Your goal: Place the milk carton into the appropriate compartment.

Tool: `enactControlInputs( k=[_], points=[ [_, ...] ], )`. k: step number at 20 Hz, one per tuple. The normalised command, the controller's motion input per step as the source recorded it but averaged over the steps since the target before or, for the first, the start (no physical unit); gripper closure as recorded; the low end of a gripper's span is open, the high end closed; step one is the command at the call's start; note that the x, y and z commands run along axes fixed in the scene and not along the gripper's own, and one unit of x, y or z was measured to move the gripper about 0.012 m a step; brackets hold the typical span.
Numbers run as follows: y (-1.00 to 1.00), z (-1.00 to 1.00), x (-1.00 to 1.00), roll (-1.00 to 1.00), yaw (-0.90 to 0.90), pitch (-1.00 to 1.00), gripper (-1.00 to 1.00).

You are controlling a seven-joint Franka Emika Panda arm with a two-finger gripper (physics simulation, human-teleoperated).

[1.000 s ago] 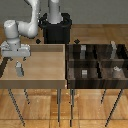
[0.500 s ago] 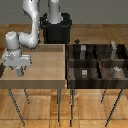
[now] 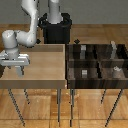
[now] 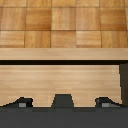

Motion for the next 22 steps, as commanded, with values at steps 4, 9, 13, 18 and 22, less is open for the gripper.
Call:
enactControlInputs(
  k=[4, 9, 13, 18, 22],
  points=[
    [0.00, 0.00, 0.00, 0.00, 0.00, 0.00, -1.00],
    [0.20, 0.00, -0.20, 0.00, 0.00, 0.00, -1.00],
    [0.00, 0.00, -0.25, 0.00, 0.00, 0.00, -1.00],
    [0.00, 0.00, -0.40, 0.00, 0.00, 0.00, -1.00],
    [0.00, -0.25, 0.00, 0.00, 0.00, 0.00, -1.00]
  ],
)
